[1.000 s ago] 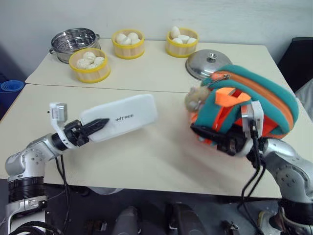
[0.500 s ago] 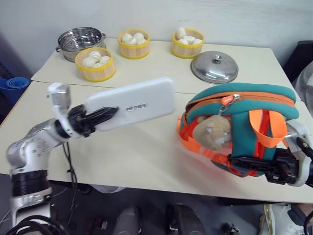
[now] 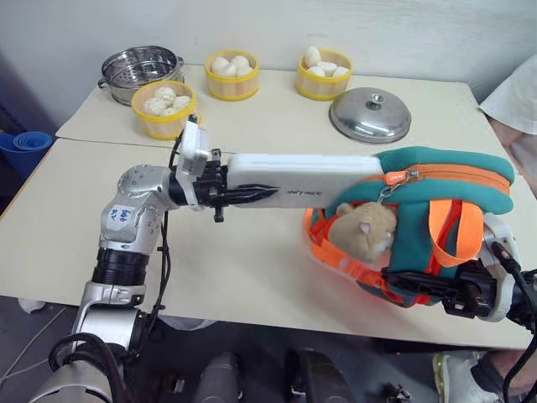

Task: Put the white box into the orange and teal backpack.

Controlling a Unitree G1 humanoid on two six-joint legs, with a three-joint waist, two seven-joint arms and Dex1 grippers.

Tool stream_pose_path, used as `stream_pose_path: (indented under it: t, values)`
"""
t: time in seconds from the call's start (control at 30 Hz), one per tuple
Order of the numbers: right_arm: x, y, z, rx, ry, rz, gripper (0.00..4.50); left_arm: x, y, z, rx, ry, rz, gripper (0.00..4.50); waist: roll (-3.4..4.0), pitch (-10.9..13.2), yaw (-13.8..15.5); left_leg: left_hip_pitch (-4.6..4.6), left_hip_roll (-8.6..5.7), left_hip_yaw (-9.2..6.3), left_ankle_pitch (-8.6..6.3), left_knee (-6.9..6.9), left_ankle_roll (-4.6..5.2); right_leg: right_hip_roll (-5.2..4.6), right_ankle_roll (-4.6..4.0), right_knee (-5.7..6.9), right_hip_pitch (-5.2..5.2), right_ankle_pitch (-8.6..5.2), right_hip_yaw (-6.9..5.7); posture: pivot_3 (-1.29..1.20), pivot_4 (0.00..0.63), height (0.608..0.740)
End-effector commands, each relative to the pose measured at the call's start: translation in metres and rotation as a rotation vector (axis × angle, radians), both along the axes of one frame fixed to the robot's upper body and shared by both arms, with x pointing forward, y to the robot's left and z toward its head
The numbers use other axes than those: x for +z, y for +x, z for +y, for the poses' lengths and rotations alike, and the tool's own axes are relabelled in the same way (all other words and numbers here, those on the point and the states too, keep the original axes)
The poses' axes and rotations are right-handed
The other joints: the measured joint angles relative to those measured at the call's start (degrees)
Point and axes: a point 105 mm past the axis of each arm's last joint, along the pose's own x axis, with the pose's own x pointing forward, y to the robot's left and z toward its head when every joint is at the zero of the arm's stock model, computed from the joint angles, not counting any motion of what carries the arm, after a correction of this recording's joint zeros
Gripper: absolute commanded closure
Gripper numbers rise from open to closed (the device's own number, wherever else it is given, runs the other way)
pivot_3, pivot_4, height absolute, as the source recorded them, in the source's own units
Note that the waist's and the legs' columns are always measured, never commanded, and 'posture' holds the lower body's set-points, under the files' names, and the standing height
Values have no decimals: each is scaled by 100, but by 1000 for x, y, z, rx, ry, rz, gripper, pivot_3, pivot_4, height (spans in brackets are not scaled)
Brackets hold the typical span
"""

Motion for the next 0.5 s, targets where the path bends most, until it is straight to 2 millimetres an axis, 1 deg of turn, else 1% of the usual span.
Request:
stream_pose_path:
  t: [0.03, 0.1, 0.17, 0.2, 0.23, 0.33, 0.4, 0.43, 0.5]
  values:
    - [5, 1, 6, 13, 12, -36, 4450, -7, -7, -7, -88, 218, -103, 3247, 0, 0, -15, 0, 1, 0, 0, 0, -1, 1, 0, 0, 0, 0, 0, 0, 150, 740]
    - [5, 2, 8, 13, 19, -40, 4450, -10, -1, -11, -76, 286, -145, 3247, 1, 0, -14, 2, 1, 0, 2, 0, -4, 1, 0, 2, 0, 0, 0, 0, 150, 740]
    - [4, 4, 10, 17, 23, -41, 4450, -6, 7, -34, -63, 323, -175, 3247, 0, 0, -7, 5, 0, 0, 4, 0, 0, 0, 0, 4, 2, 0, 2, 0, 150, 740]
    - [4, 4, 11, 20, 25, -40, 4450, -5, 11, -46, -50, 333, -160, 3247, 0, 0, 11, 6, 0, -3, 3, 2, 4, 0, 0, 5, 5, 0, 1, 0, 150, 740]
    - [4, 5, 12, 22, 27, -40, 4450, -2, 15, -63, -41, 315, -155, 3247, 0, 0, 51, 5, -1, -5, 3, 4, 13, 0, 1, 5, 7, 2, 1, 0, 150, 740]
    - [3, 7, 16, 31, 29, -42, 4450, -3, 17, -104, -38, 276, -83, 3247, 2, -1, 111, -11, -5, -6, -19, 33, 55, -2, 12, 1, 4, 6, 4, 0, 150, 740]
    - [3, 8, 18, 34, 29, -44, 4450, -8, 18, -123, -27, 261, -70, 3247, 2, -1, 98, -34, 2, -9, -26, 59, 55, 0, 15, 4, -6, 5, 2, 0, 150, 740]
    - [3, 8, 18, 36, 29, -45, 4450, -9, 18, -130, -24, 257, -70, 3247, 2, -1, 87, -51, 2, -9, -26, 66, 54, -1, 16, 3, -19, 5, 2, 0, 150, 740]
    - [2, 9, 20, 36, 28, -47, 4450, -10, 18, -144, -21, 197, -42, 3247, 3, -1, 63, -54, 2, -7, -23, 67, 51, -1, 17, 2, -23, 5, 1, 0, 150, 740]
